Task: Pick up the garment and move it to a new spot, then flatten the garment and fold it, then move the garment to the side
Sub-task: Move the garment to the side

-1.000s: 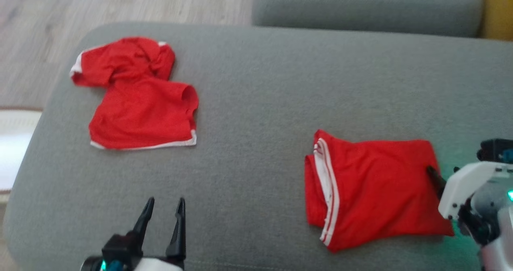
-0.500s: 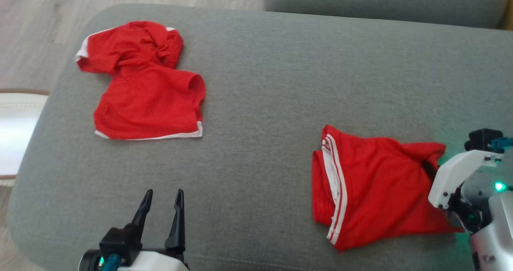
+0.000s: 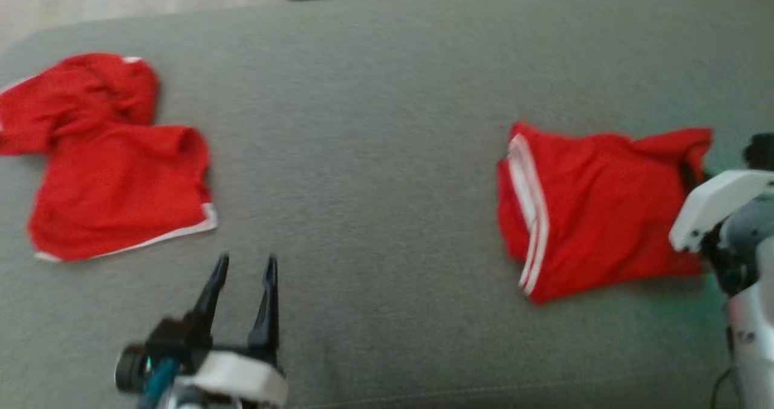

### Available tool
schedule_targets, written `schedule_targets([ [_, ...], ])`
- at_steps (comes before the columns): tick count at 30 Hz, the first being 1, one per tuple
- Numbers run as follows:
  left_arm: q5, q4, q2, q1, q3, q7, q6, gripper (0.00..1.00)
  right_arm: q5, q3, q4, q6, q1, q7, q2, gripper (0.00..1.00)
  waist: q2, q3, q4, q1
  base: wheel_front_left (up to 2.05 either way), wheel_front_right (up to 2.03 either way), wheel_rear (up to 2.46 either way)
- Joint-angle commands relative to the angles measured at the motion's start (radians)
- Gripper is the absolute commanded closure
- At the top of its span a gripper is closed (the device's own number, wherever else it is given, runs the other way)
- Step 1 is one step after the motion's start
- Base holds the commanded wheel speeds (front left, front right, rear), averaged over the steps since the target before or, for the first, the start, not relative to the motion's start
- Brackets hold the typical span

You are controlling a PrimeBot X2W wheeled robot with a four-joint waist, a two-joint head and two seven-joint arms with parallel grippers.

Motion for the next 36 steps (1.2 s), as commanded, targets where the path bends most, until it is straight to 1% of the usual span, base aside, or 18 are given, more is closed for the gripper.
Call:
schedule_targets([
  [1,0.010,-0.040,-0.006,-0.055,0.030,-0.012,-0.002,0.00,-0.010,0.006,-0.030,-0.001,-0.057,-0.016,-0.018,1.00,0.0000,0.049,-0.045,0.0000,0.00,0.00,0.00],
  [5,0.028,-0.046,-0.006,-0.104,0.026,-0.012,-0.020,0.00,-0.088,-0.069,0.000,-0.001,-0.126,-0.079,-0.026,1.00,0.0000,0.102,-0.058,0.0000,0.00,0.00,0.00],
  [8,0.041,-0.050,-0.006,-0.131,0.024,-0.012,-0.030,0.00,-0.142,-0.130,0.024,-0.001,-0.190,-0.121,-0.041,1.00,0.0000,0.144,-0.048,0.0000,0.00,0.00,0.00],
  [11,0.055,-0.055,-0.006,-0.150,0.019,-0.012,-0.036,0.00,-0.210,-0.202,0.050,-0.001,-0.262,-0.153,-0.070,1.00,0.0000,0.193,-0.025,0.0000,0.00,0.00,0.00],
  [13,0.062,-0.060,-0.006,-0.156,0.014,-0.012,-0.038,0.00,-0.260,-0.256,0.067,-0.001,-0.306,-0.165,-0.101,1.00,0.0000,0.220,-0.003,0.0000,0.00,0.00,0.00],
  [16,0.074,-0.070,-0.006,-0.159,0.015,-0.012,-0.040,0.00,-0.342,-0.338,0.095,-0.001,-0.371,-0.169,-0.164,1.00,0.0000,0.259,0.032,0.0000,0.00,0.00,0.00],
  [17,0.080,-0.081,-0.006,-0.157,0.021,-0.012,-0.041,0.00,-0.403,-0.390,0.108,-0.001,-0.409,-0.167,-0.208,1.00,0.0000,0.283,0.054,0.0000,0.00,0.00,0.00],
  [20,0.086,-0.095,-0.006,-0.149,0.030,-0.012,-0.041,0.00,-0.487,-0.457,0.124,-0.001,-0.461,-0.165,-0.263,1.00,0.0000,0.308,0.079,0.0000,0.00,0.00,0.00],
  [25,0.088,-0.112,-0.006,-0.136,0.040,-0.012,-0.042,0.00,-0.632,-0.535,0.151,-0.001,-0.512,-0.158,-0.311,1.00,0.0000,0.326,0.104,0.0000,0.00,0.00,0.00],
  [26,0.088,-0.113,-0.006,-0.135,0.041,-0.012,-0.040,0.00,-0.656,-0.553,0.156,-0.001,-0.519,-0.159,-0.313,0.54,0.0000,0.327,0.106,0.0000,0.00,0.00,0.00],
  [27,0.086,-0.114,-0.006,-0.135,0.041,-0.012,-0.038,0.00,-0.680,-0.568,0.157,-0.001,-0.524,-0.167,-0.313,0.00,0.0000,0.326,0.107,0.0000,0.00,0.00,0.00],
  [32,0.071,-0.114,-0.006,-0.132,0.039,-0.012,-0.025,0.00,-0.791,-0.620,0.157,-0.001,-0.527,-0.259,-0.291,0.00,0.0000,0.297,0.097,0.0000,0.00,0.00,0.00],
  [36,0.053,-0.109,-0.006,-0.133,0.030,-0.012,-0.015,0.00,-0.823,-0.624,0.168,-0.001,-0.519,-0.357,-0.260,0.00,0.0000,0.248,0.080,0.0000,0.00,0.00,0.00],
])
